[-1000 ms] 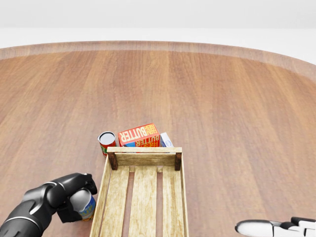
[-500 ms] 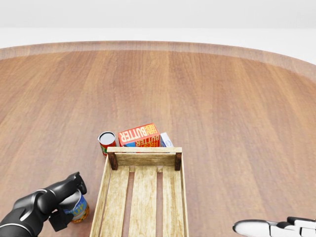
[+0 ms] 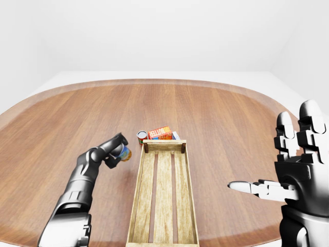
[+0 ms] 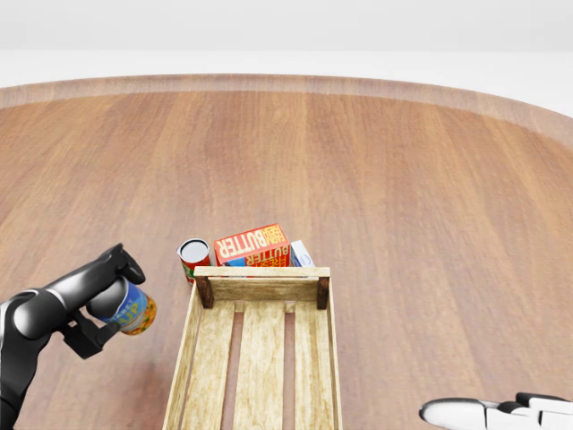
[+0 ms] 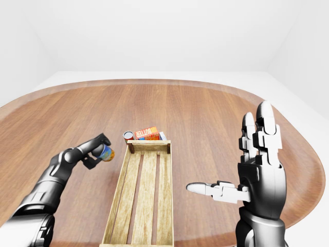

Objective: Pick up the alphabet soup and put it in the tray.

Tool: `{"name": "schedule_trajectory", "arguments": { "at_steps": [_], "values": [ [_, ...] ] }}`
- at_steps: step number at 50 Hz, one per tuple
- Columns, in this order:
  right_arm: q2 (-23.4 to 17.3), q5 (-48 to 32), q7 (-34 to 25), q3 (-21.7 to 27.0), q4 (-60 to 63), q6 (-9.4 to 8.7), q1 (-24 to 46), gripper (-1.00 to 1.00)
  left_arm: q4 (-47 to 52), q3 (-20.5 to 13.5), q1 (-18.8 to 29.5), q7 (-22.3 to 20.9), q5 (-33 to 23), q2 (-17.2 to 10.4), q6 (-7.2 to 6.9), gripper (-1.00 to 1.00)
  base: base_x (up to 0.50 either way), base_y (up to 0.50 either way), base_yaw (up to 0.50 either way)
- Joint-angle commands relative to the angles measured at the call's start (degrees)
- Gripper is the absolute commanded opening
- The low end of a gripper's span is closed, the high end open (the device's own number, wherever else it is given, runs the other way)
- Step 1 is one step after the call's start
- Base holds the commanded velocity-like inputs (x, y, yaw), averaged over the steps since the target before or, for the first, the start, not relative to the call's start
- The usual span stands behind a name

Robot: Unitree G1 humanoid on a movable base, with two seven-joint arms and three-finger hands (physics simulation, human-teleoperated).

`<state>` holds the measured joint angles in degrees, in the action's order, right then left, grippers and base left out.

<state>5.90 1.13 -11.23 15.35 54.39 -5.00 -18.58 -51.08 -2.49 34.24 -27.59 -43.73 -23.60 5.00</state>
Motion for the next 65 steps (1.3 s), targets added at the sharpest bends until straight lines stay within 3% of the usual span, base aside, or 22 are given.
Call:
{"name": "schedule_trajectory", "arguments": {
  "at_steps": [1,15,19,21,24,32,38,55,65],
  "values": [
    [0.06,0.07,0.02,-0.23,0.78,0.00,-0.26,1.00,27.19,-5.94,-5.49,-12.31,5.37,-0.89,0.00,-1.00,0.00,0.00,0.00],
    [0.21,-0.09,-0.07,-0.18,1.52,0.00,-0.27,1.00,51.71,-8.43,-9.51,-12.41,7.28,0.87,0.00,-1.00,0.00,0.00,0.00],
    [0.37,0.13,-0.16,-0.01,1.53,0.00,-0.51,1.00,55.99,-7.30,-8.37,-12.41,7.95,2.08,-2.33,-1.00,0.00,0.00,0.00],
    [0.44,0.42,-0.25,0.46,1.73,0.00,-0.62,1.00,55.24,-4.60,-8.71,-12.41,7.03,3.98,-0.92,-1.00,0.00,0.00,0.00],
    [0.42,-0.02,-0.17,0.18,2.25,0.00,-0.39,1.00,54.23,-2.62,-7.96,-12.41,5.07,6.21,-0.33,-1.00,0.00,0.00,0.00],
    [0.71,0.28,-0.40,0.37,3.50,0.00,-0.39,1.00,47.51,3.35,-6.91,-12.41,0.88,12.87,0.00,-1.00,0.00,0.00,0.00],
    [0.09,-0.13,0.24,-0.50,4.31,0.00,0.41,1.00,44.81,5.89,-6.86,-12.41,-2.13,16.23,0.00,-1.00,0.00,0.00,0.00],
    [-0.03,-0.21,0.38,-0.56,4.06,0.00,0.52,1.00,32.12,8.02,-7.51,-12.41,-7.46,18.11,0.00,-1.00,0.00,0.00,0.00],
    [0.12,-0.27,0.49,-0.52,3.41,0.00,0.23,1.00,30.79,8.82,-9.26,-12.41,-9.82,18.43,0.00,-1.00,0.00,0.00,0.00]
  ]
}}
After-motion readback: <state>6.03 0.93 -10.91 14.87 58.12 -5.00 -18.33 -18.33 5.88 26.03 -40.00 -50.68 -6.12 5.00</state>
